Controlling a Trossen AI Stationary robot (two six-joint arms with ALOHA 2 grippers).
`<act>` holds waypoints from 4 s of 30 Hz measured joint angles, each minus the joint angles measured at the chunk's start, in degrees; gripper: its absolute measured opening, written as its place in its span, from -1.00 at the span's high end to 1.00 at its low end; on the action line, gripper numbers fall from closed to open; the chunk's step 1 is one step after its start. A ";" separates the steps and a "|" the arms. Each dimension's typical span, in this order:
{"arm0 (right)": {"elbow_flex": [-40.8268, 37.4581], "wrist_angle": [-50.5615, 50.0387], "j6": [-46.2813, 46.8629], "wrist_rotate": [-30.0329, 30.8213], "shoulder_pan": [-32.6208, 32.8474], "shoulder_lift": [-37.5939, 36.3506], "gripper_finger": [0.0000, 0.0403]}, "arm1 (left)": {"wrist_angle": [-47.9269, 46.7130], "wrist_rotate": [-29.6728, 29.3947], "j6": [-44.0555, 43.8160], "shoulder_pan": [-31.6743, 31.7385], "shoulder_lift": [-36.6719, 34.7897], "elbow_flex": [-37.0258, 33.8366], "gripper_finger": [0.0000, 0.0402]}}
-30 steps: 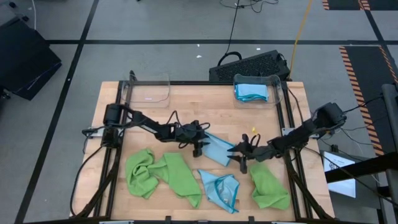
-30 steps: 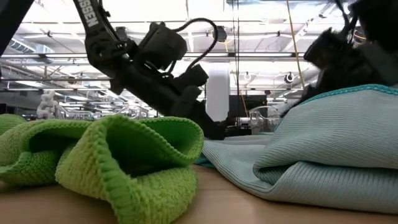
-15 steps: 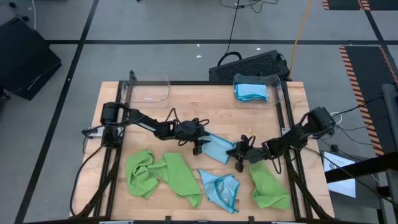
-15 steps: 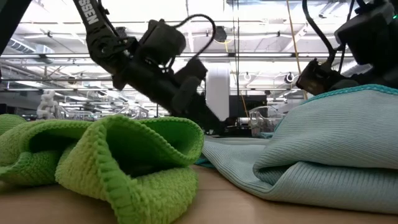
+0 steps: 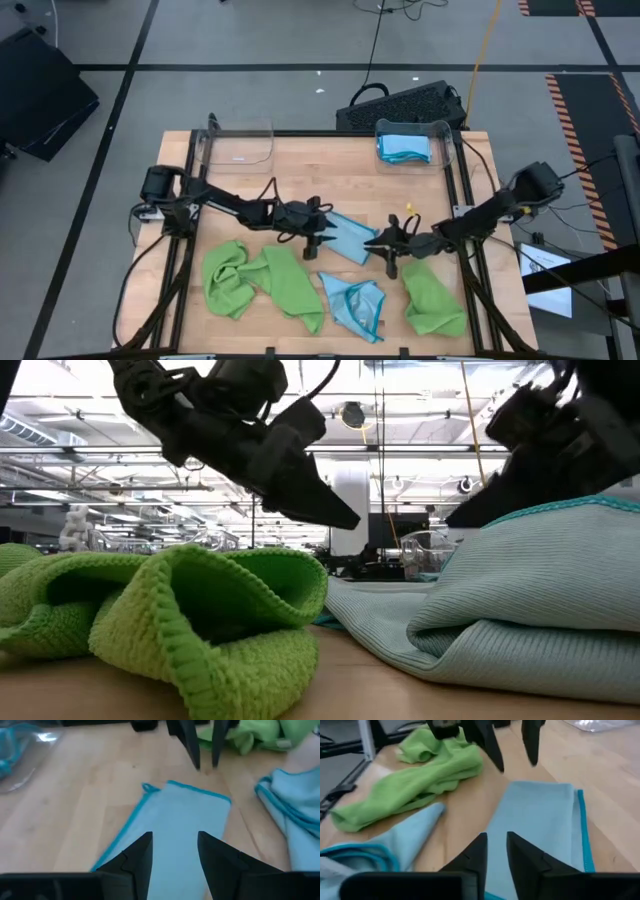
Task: Fold microfiber towels
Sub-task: Put the folded blue microfiber cloth into the right transparent bin
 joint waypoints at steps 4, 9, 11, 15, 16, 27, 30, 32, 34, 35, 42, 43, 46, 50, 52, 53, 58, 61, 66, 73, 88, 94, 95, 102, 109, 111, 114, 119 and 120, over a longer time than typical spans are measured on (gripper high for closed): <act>0.02 -3.87 0.90 0.04 2.37 -2.92 0.52 | -0.07 -0.85 -1.06 -2.75 0.00 0.02 0.21; 4.12 -16.04 2.83 0.42 4.77 -4.11 0.41 | 0.49 -3.88 -1.95 -5.92 0.02 0.02 0.21; 7.80 -23.35 2.83 0.44 5.52 -3.80 0.38 | 0.45 -4.65 -1.95 -6.99 0.02 0.02 0.21; 15.41 -36.74 2.04 0.49 6.92 -2.59 0.35 | -0.73 -7.91 -1.39 -9.36 0.02 0.53 0.21; 17.08 -39.25 1.55 0.47 7.29 -2.28 0.34 | -2.17 -8.48 -1.15 -9.85 0.02 1.38 0.21; 23.61 -51.34 3.15 0.30 11.63 -1.71 0.21 | -17.30 -14.21 6.65 -13.56 4.07 14.60 0.05; 23.62 -52.43 4.14 0.28 12.59 -1.71 0.14 | -18.20 -16.14 6.94 -13.79 5.75 15.05 -0.10; 23.61 -52.80 2.42 0.36 12.74 -1.71 0.09 | -17.86 -18.45 7.29 -13.81 6.98 15.20 -0.21; 23.63 -52.87 0.18 0.57 12.63 -1.71 0.04 | -17.11 -21.34 8.25 -14.28 8.56 15.18 -0.31; 23.63 -53.23 -0.97 0.70 12.43 -1.71 0.02 | -16.97 -22.63 9.11 -14.81 9.28 15.23 -0.35; 23.61 -57.23 -4.44 0.88 10.64 -1.27 -0.07 | -15.49 -32.31 14.27 -18.33 12.20 15.17 -0.43; 23.58 -57.81 -4.98 0.94 10.65 -1.05 -0.08 | -15.88 -32.50 14.38 -18.16 12.26 15.17 -0.43; 23.58 -56.99 -5.52 2.02 10.90 0.49 -0.15 | -16.17 -32.54 14.44 -16.97 12.28 15.15 -0.43; 23.58 -55.33 -5.57 1.98 11.33 3.83 -0.28 | -16.28 -31.04 14.44 -14.61 12.26 15.15 -0.43; 23.57 -55.23 -5.73 2.00 11.51 4.96 -0.34 | -16.27 -28.92 14.43 -13.60 12.26 15.15 -0.43; 23.58 -55.18 -5.75 2.10 11.55 5.23 -0.36 | -16.30 -28.46 14.43 -13.23 12.26 15.15 -0.43; 23.58 -55.31 -6.50 5.04 11.61 5.29 -0.38 | -15.86 -27.71 16.19 -12.95 12.26 15.15 -0.43; 23.58 -55.49 -8.02 5.18 11.63 5.29 -0.38 | -13.34 -25.65 17.18 -12.58 13.00 15.15 -0.43; 23.58 -55.74 -11.29 5.83 10.99 5.31 -0.38 | -8.79 -23.98 20.00 -12.01 15.48 15.15 -0.43; 23.61 -55.14 -13.27 4.88 8.80 7.02 -0.38 | -8.97 -20.32 20.56 -10.08 16.74 15.15 -0.43; 23.61 -54.19 -14.16 2.95 6.93 6.95 -0.38 | -14.65 -8.54 19.66 -4.54 16.63 15.37 0.06; 22.24 -54.28 -16.95 1.86 6.62 6.95 -0.38 | -13.89 -4.91 18.55 -3.03 17.25 15.30 0.54; 21.95 -54.20 -17.34 1.98 6.62 6.95 -0.38 | -13.78 -4.58 18.09 -2.88 17.29 15.30 0.64; 19.88 -53.04 -18.20 4.27 5.71 6.95 -0.38 | -12.64 -6.47 17.41 -1.63 17.46 15.19 0.91; 19.12 -52.22 -23.44 9.85 5.44 6.95 -0.38 | -10.58 -1.92 16.11 -0.58 16.92 15.02 0.95; 19.12 -52.12 -24.54 9.49 4.46 6.95 -0.38 | -10.30 -1.19 15.73 -0.25 16.94 14.99 0.93; 19.10 -52.14 -26.33 9.32 2.65 6.95 -0.38 | -10.20 -0.62 14.56 -0.06 16.94 14.99 0.95; 19.07 -52.11 -31.39 5.87 -0.26 6.95 -0.36 | -9.10 -0.44 13.83 -0.06 16.31 14.94 0.95; 19.02 -51.81 -32.32 4.73 -0.74 6.92 -0.34 | -8.86 -0.37 13.47 -0.07 16.28 14.95 0.95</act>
